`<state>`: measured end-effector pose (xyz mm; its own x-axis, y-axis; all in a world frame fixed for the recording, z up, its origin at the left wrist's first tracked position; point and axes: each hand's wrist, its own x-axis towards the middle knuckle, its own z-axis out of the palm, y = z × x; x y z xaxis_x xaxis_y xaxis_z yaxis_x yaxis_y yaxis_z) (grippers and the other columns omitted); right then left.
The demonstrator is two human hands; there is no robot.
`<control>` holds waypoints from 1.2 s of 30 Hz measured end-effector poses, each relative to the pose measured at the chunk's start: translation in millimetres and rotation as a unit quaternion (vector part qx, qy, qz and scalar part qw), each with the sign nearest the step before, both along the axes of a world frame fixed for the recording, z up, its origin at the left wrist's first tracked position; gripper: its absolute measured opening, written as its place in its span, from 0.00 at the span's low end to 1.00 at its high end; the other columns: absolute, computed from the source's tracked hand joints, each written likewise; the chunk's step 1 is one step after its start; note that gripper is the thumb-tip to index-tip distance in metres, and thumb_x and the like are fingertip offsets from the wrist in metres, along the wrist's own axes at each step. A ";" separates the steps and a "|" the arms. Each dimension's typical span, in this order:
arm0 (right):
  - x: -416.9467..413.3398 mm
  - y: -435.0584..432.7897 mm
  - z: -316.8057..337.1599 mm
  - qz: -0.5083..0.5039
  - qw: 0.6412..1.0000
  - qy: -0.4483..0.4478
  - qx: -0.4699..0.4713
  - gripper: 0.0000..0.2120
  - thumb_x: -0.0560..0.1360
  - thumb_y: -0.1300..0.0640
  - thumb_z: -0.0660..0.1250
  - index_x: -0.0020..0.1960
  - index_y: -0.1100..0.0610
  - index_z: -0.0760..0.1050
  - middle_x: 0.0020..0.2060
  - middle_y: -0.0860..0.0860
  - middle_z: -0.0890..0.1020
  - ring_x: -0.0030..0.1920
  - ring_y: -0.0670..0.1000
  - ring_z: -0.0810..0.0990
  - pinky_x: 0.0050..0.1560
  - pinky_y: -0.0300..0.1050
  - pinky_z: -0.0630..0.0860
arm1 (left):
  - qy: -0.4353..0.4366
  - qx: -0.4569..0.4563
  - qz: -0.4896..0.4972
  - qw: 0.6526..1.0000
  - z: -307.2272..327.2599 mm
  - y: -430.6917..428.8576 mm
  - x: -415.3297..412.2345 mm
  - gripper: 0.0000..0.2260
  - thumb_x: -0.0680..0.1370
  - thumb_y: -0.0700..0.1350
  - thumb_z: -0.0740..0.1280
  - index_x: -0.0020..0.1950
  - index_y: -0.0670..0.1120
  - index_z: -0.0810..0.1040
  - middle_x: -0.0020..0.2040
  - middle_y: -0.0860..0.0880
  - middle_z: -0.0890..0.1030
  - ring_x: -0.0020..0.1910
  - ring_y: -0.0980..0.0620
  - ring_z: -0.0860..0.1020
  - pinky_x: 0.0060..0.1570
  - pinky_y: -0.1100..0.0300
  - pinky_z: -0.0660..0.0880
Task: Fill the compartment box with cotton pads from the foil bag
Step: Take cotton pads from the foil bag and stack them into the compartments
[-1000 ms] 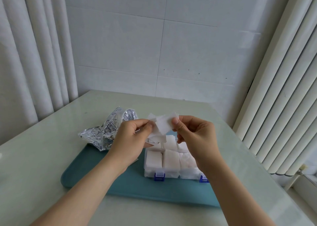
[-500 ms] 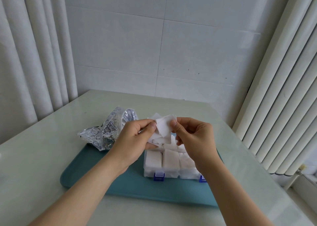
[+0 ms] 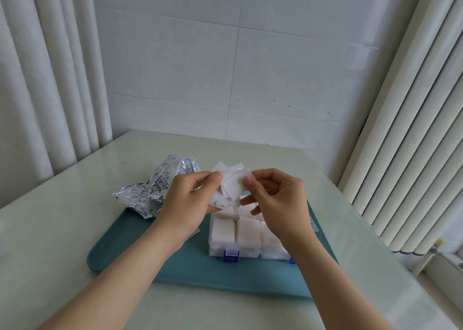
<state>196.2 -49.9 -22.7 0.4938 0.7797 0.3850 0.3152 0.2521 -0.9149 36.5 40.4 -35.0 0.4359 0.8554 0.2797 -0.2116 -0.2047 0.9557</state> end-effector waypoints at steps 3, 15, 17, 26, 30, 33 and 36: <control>-2.6 0.1 0.4 -0.027 0.999 0.019 -0.001 0.06 0.78 0.57 0.76 0.49 0.60 0.83 0.39 0.53 0.88 0.38 0.54 0.89 0.35 0.53 0.84 | 0.002 0.005 0.007 1.000 -1.7 2.0 0.0 0.12 0.85 0.46 0.67 0.47 0.46 0.89 0.48 0.39 0.86 0.50 0.45 0.87 0.45 0.53 0.85; -3.3 0.7 1.1 -0.012 0.987 0.143 -0.066 0.11 0.74 0.51 0.79 0.44 0.59 0.85 0.32 0.47 0.81 0.35 0.47 0.78 0.41 0.45 0.79 | 0.005 0.010 0.004 1.000 -3.5 3.5 0.8 0.12 0.85 0.46 0.67 0.49 0.44 0.89 0.48 0.43 0.87 0.52 0.44 0.87 0.46 0.53 0.86; -3.6 0.3 1.6 -0.009 0.987 0.149 -0.059 0.11 0.74 0.51 0.79 0.44 0.59 0.85 0.34 0.49 0.83 0.36 0.48 0.80 0.40 0.44 0.81 | 0.006 0.010 0.001 1.000 -3.6 3.2 1.0 0.12 0.85 0.46 0.67 0.50 0.43 0.89 0.48 0.43 0.88 0.52 0.43 0.87 0.47 0.52 0.86; -7.4 -1.3 3.5 0.016 0.981 0.190 -0.026 0.10 0.75 0.59 0.79 0.54 0.59 0.83 0.41 0.57 0.88 0.37 0.52 0.85 0.40 0.43 0.82 | 0.014 0.023 -0.018 0.999 -5.1 3.2 0.8 0.11 0.84 0.46 0.68 0.52 0.43 0.88 0.50 0.43 0.87 0.53 0.44 0.87 0.47 0.54 0.86; -4.4 -1.8 3.7 0.045 0.983 0.172 -0.034 0.08 0.78 0.60 0.76 0.56 0.57 0.85 0.47 0.56 0.88 0.43 0.50 0.86 0.45 0.44 0.80 | 0.010 0.027 -0.017 0.999 -3.7 1.3 1.6 0.10 0.84 0.46 0.68 0.51 0.48 0.88 0.48 0.48 0.88 0.51 0.48 0.87 0.47 0.55 0.86; 1.8 -2.0 7.4 0.049 0.975 0.218 0.011 0.07 0.79 0.64 0.73 0.57 0.62 0.83 0.48 0.58 0.88 0.45 0.53 0.87 0.46 0.44 0.82 | -0.023 0.014 0.030 0.999 -4.0 5.2 0.3 0.08 0.84 0.43 0.68 0.52 0.50 0.88 0.48 0.52 0.88 0.48 0.51 0.87 0.48 0.56 0.85; 5.8 -2.1 7.5 0.076 0.971 0.228 0.002 0.04 0.79 0.66 0.72 0.53 0.63 0.83 0.45 0.59 0.86 0.42 0.55 0.84 0.44 0.44 0.82 | -0.016 0.021 0.059 0.998 -6.4 11.0 -1.8 0.07 0.84 0.41 0.69 0.57 0.46 0.87 0.53 0.49 0.87 0.49 0.52 0.87 0.49 0.56 0.85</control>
<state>202.0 -52.0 -15.2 0.4936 0.8554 0.1567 -0.1639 0.2684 -0.9493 34.7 51.4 -41.4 0.3237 0.8871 0.3292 -0.2150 -0.2699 0.9386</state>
